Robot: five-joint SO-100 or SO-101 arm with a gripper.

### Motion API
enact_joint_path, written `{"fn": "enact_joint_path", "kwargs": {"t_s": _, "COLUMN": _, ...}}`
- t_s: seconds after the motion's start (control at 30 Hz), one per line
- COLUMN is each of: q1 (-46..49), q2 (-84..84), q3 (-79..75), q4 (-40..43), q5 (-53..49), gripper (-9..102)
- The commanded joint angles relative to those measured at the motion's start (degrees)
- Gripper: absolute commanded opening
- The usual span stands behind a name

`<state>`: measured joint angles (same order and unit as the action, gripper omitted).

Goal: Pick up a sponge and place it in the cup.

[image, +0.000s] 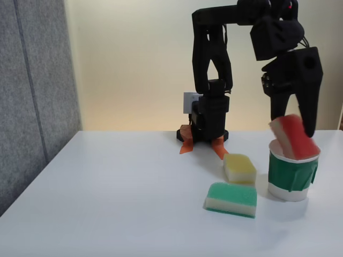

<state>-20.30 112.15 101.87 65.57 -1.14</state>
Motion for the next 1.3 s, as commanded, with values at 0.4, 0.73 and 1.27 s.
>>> {"fn": "enact_joint_path", "kwargs": {"t_s": 0.4, "q1": 7.2, "q2": 16.5, "q3": 4.9, "q4": 16.9, "q5": -5.8, "gripper": 22}}
{"fn": "enact_joint_path", "kwargs": {"t_s": 0.73, "q1": 21.6, "q2": 38.7, "q3": 31.8, "q4": 8.6, "q5": -7.4, "gripper": 0}}
{"fn": "enact_joint_path", "kwargs": {"t_s": 1.27, "q1": 26.2, "q2": 80.5, "q3": 79.4, "q4": -9.9, "q5": -1.1, "gripper": 0}}
